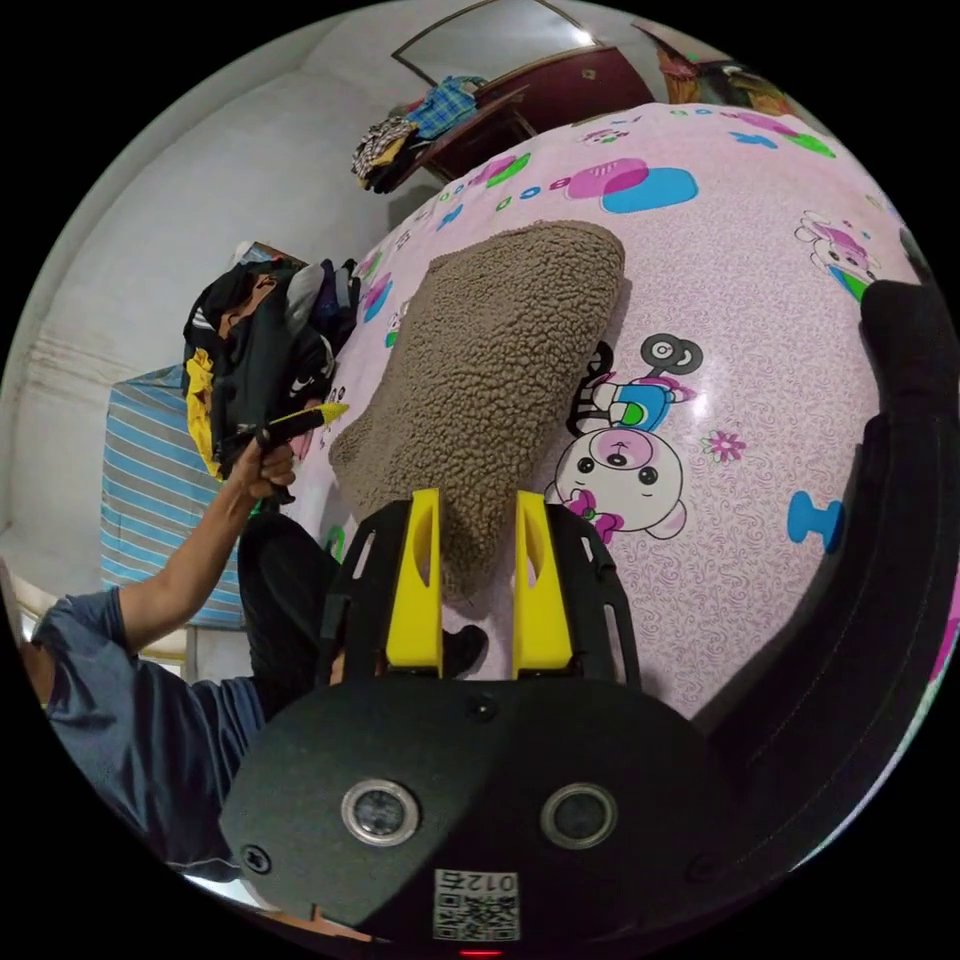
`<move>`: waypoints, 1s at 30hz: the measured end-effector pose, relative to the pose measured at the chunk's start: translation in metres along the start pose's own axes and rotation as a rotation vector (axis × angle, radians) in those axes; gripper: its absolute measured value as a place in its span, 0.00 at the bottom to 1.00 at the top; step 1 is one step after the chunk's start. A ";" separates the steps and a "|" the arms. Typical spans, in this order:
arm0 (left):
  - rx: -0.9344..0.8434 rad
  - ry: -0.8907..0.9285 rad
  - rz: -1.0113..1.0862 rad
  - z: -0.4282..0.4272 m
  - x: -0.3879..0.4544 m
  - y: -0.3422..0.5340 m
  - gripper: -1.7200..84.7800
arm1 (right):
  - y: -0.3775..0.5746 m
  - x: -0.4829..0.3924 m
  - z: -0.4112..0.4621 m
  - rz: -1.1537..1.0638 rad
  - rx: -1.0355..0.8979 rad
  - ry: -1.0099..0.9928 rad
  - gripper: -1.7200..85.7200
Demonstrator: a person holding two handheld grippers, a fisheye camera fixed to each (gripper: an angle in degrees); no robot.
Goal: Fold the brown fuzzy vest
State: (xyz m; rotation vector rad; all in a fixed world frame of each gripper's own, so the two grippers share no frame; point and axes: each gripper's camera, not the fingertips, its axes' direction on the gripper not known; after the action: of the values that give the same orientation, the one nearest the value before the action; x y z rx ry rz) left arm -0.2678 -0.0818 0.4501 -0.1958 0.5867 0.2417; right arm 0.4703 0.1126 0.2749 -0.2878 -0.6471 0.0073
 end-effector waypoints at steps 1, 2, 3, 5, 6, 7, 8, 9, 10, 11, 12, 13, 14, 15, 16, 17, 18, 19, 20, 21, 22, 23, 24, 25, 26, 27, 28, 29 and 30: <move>-0.001 -0.009 0.008 0.004 0.001 -0.006 0.12 | 0.003 0.001 -0.004 0.006 0.029 0.027 0.15; -0.006 -0.013 0.013 0.010 0.002 -0.012 0.12 | 0.004 0.002 -0.006 0.014 0.044 0.028 0.15; -0.013 -0.001 0.009 0.017 0.002 -0.020 0.13 | 0.005 0.007 -0.010 0.043 0.073 0.013 0.15; -0.027 0.042 -0.007 0.029 0.001 -0.030 0.13 | 0.003 0.017 -0.013 0.100 0.115 -0.027 0.16; -0.033 0.054 -0.011 0.033 0.001 -0.033 0.13 | 0.001 0.023 -0.015 0.128 0.137 -0.048 0.16; -0.043 0.062 -0.016 0.040 0.002 -0.039 0.14 | -0.001 0.028 -0.016 0.150 0.149 -0.065 0.16; -0.054 0.066 -0.015 0.048 0.003 -0.045 0.14 | -0.003 0.031 -0.016 0.158 0.151 -0.073 0.16; -0.075 0.069 -0.014 0.056 0.005 -0.049 0.14 | -0.006 0.035 -0.016 0.172 0.150 -0.088 0.16; -0.084 0.065 -0.014 0.059 0.005 -0.052 0.14 | -0.008 0.040 -0.015 0.181 0.143 -0.094 0.17; -0.104 0.051 -0.014 0.067 0.007 -0.056 0.15 | -0.010 0.042 -0.015 0.184 0.136 -0.097 0.17; -0.111 0.044 -0.013 0.070 0.007 -0.057 0.15 | -0.011 0.046 -0.014 0.191 0.120 -0.107 0.18; -0.119 0.038 -0.015 0.076 0.008 -0.060 0.15 | -0.011 0.050 -0.014 0.198 0.107 -0.122 0.18; -0.126 0.052 -0.022 0.082 0.008 -0.063 0.15 | -0.011 0.053 -0.014 0.201 0.103 -0.132 0.18; -0.130 0.082 -0.030 0.088 0.007 -0.064 0.15 | -0.009 0.057 -0.015 0.206 0.096 -0.152 0.19; -0.124 0.096 -0.032 0.090 0.007 -0.064 0.15 | -0.007 0.060 -0.015 0.207 0.089 -0.173 0.18; -0.113 0.119 -0.023 0.092 0.008 -0.065 0.14 | -0.005 0.062 -0.015 0.207 0.087 -0.185 0.18; -0.109 0.122 -0.023 0.094 0.008 -0.065 0.14 | -0.002 0.065 -0.016 0.206 0.083 -0.216 0.18; -0.102 0.132 -0.019 0.095 0.009 -0.066 0.14 | 0.002 0.068 -0.016 0.205 0.082 -0.243 0.18; -0.099 0.145 -0.017 0.097 0.009 -0.066 0.13 | 0.004 0.069 -0.017 0.204 0.081 -0.253 0.17; -0.110 0.167 -0.015 0.101 0.010 -0.067 0.13 | 0.008 0.070 -0.017 0.195 0.080 -0.276 0.16; -0.111 0.174 -0.014 0.103 0.012 -0.067 0.13 | 0.012 0.070 -0.020 0.180 0.089 -0.278 0.14; -0.101 0.178 0.000 0.105 0.016 -0.067 0.12 | 0.014 0.069 -0.022 0.167 0.093 -0.272 0.13; -0.088 0.178 0.012 0.106 0.021 -0.067 0.12 | 0.019 0.066 -0.027 0.143 0.099 -0.260 0.12; -0.082 0.180 0.014 0.106 0.023 -0.067 0.11 | 0.025 0.062 -0.033 0.127 0.105 -0.241 0.11; -0.073 0.183 0.018 0.106 0.028 -0.067 0.11 | 0.028 0.060 -0.036 0.119 0.106 -0.230 0.11; -0.070 0.184 0.019 0.106 0.030 -0.067 0.11 | 0.033 0.056 -0.041 0.107 0.103 -0.206 0.10; -0.066 0.186 0.017 0.106 0.035 -0.066 0.10 | 0.039 0.051 -0.046 0.095 0.098 -0.186 0.10; -0.064 0.187 0.010 0.106 0.040 -0.065 0.10 | 0.042 0.049 -0.048 0.090 0.097 -0.175 0.10; -0.062 0.189 0.004 0.106 0.042 -0.064 0.10 | 0.048 0.044 -0.053 0.082 0.097 -0.153 0.10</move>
State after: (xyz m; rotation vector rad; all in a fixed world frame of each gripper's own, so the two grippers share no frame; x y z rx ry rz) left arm -0.1605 -0.1094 0.5203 -0.2794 0.7676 0.2469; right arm 0.5410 0.1485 0.2477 -0.2211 -0.7842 0.1403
